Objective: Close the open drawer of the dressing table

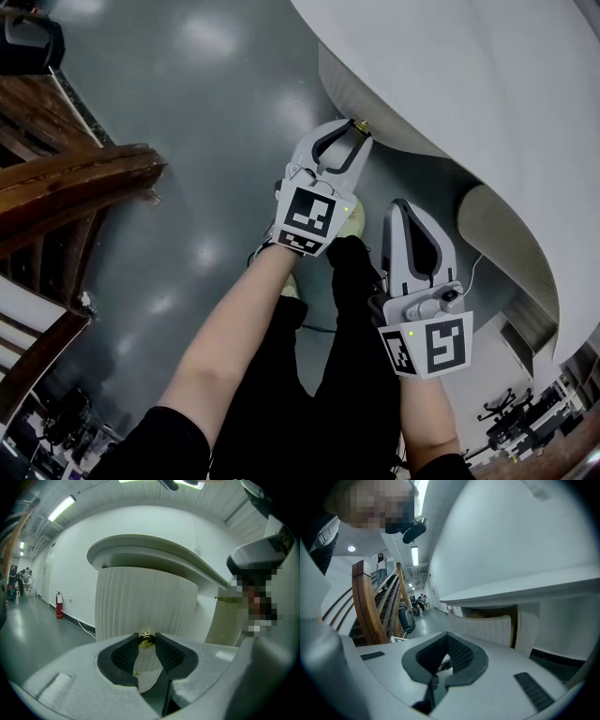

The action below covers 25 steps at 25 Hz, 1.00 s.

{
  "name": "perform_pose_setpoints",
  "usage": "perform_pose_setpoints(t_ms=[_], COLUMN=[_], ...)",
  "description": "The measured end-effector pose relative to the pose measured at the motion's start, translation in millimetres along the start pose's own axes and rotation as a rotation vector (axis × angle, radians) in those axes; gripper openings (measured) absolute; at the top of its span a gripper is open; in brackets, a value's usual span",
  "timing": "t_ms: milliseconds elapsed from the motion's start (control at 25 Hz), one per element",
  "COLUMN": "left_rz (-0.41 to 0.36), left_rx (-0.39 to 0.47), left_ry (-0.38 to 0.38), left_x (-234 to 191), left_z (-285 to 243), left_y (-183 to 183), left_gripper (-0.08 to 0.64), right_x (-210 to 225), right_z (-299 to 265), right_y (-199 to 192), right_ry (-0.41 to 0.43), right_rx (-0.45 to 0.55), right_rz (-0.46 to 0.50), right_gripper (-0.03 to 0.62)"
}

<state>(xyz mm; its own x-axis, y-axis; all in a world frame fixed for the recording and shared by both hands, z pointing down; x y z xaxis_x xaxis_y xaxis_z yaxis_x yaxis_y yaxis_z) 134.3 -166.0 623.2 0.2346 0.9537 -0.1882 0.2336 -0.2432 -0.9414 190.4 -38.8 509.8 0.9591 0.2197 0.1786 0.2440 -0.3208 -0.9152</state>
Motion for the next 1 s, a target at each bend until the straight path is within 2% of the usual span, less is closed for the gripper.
perform_pose_setpoints(t_ms=[480, 1000], left_rz=[-0.023, -0.017], left_rx=[0.029, 0.073], left_ry=[-0.019, -0.004], left_x=[-25.0, -30.8], left_z=[-59.4, -73.3], left_y=[17.5, 19.7], left_gripper=[0.107, 0.107], right_x=[32.0, 37.7], right_z=[-33.8, -45.9], right_y=[3.4, -0.5], right_ry=[-0.022, 0.000], right_rx=[-0.011, -0.013], right_rz=[-0.014, -0.008], right_gripper=[0.015, 0.015])
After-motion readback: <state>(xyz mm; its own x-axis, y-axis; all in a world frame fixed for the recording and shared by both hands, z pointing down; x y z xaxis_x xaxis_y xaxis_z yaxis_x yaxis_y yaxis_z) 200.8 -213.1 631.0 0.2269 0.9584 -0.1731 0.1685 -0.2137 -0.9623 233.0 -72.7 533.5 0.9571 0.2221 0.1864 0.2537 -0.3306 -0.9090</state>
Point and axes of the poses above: the fingertips, and each gripper's own axes: z backward along the fingers, x to its right, y out of its top, the point moved 7 cm from there along z, backward along the fingers, and after that the axes turned 14 degrees about -y, right-handed, at the moved point
